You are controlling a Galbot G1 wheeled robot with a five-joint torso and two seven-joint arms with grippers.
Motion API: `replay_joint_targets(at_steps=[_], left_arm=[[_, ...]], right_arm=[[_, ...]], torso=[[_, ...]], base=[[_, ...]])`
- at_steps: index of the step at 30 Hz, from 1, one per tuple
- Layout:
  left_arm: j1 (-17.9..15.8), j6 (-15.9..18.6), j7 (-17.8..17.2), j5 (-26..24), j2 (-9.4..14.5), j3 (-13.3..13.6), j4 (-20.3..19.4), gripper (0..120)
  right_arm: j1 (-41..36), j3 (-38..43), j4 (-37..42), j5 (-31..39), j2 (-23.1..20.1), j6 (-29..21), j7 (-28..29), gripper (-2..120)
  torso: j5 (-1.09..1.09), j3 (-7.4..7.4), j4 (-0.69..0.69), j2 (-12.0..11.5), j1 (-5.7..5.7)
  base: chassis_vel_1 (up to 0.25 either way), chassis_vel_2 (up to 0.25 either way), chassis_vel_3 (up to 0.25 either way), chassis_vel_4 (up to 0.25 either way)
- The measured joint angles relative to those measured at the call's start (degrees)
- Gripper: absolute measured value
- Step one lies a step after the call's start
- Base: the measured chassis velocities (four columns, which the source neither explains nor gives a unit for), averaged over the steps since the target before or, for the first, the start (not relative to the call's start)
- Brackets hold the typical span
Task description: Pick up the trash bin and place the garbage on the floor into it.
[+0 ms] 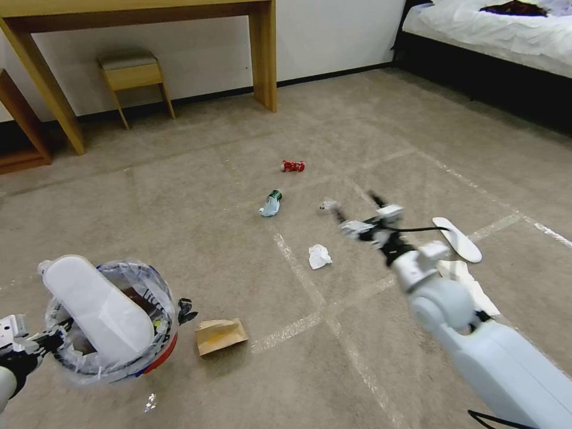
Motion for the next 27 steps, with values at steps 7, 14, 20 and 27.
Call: replay_joint_targets(at_steps=[7, 14, 20, 27], left_arm=[[0.2, 0.0, 0.0, -0.9, 0.2, -1.3, 0.7, 1], [-0.9, 0.0, 0.1, -0.7, -0.7, -1.4, 1.9, 1], [-0.9, -0.1, 0.4, -0.4, -1.0, -1.4, 2.2, 1], [-1.0, -0.2, 0.4, -0.2, -2.0, -1.6, 2.3, 1]], right_arm=[[16.9, -23.3, -3.2, 9.2, 0.7, -10.6, 0.7, 100], [32.2, -41.0, -9.3, 8.5, 5.2, -24.0, -7.3, 100], [34.9, -43.2, -14.9, 0.2, 8.1, -25.9, -18.3, 100], [37.9, -48.0, -24.9, -12.9, 16.1, -19.6, -31.8, 99]], torso=[[0.0, 0.0, 0.0, 0.0, 0.0], [-0.01, 0.0, 0.02, 0.0, 0.0], [-0.01, 0.0, 0.0, 0.0, 0.0], [-0.01, 0.0, -0.02, 0.0, 0.0]], base=[[0.0, 0.0, 0.0, 0.0], [0.0, 0.0, 0.0, 0.0], [0.0, 0.0, 0.0, 0.0], [0.0, 0.0, 0.0, 0.0]])
